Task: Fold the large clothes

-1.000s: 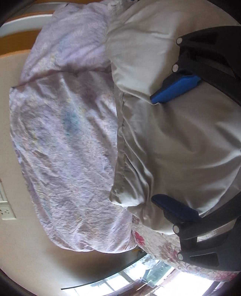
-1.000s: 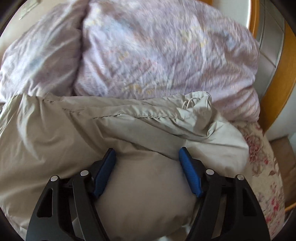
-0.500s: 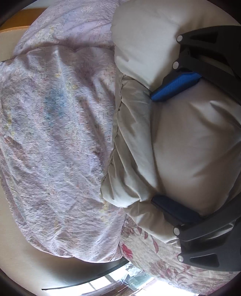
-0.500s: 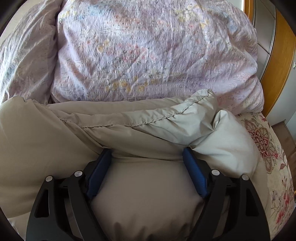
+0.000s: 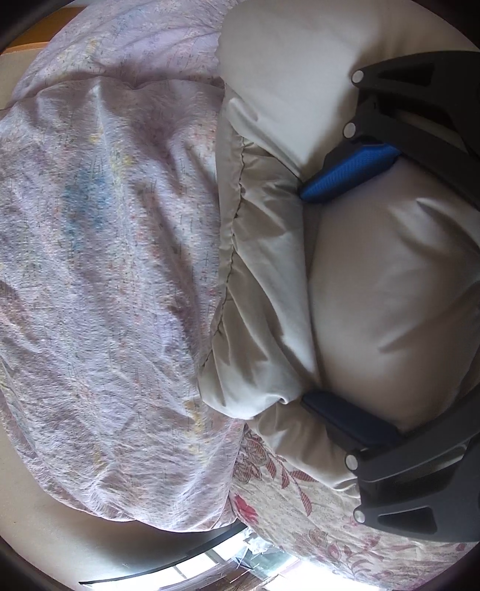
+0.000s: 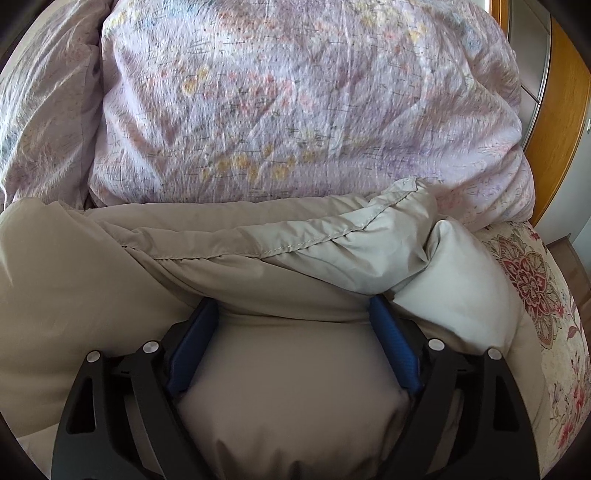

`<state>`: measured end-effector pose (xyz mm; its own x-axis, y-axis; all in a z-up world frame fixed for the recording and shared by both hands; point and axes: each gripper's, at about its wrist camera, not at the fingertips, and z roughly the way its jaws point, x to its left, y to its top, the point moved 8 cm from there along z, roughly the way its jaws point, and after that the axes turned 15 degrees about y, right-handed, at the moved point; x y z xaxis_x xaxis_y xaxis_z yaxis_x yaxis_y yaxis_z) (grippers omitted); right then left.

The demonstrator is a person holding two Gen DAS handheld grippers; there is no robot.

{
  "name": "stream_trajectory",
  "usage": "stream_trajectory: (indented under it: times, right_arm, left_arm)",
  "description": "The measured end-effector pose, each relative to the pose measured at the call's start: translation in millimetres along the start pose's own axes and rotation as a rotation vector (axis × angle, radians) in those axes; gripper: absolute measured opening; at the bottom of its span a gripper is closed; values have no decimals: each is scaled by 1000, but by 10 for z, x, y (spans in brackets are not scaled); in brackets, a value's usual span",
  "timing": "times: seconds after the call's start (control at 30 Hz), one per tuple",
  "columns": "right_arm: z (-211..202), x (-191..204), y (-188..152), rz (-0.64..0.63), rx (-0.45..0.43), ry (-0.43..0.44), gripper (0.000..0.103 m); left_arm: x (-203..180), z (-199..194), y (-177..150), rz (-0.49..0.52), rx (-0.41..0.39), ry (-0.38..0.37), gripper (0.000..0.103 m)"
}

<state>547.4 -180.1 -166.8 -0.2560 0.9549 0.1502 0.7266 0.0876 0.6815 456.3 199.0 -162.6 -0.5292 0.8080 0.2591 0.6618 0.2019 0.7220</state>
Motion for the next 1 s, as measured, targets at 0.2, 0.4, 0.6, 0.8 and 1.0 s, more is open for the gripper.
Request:
stream_trajectory:
  times: [0.2,0.4,0.6,0.8,1.0]
  right_arm:
    - [-479,14,133,-9,-75,22,86]
    - [-592,-299,329,39,-119,-43,73]
    - [-327,-581,153,105,-78,-51,67]
    - [-167,-627,76,112,-35,-63,71]
    - [-7,-659,47,76,20,-135,74]
  left_arm:
    - [323,-411,49,-34,-49,4,101]
    - [623,-394,333,-70,-96,101,101]
    - [834,114,133,-116,23,157,101]
    - [862,287,38,-163,79,115,101]
    - [763,397,9,-117,110,146,101]
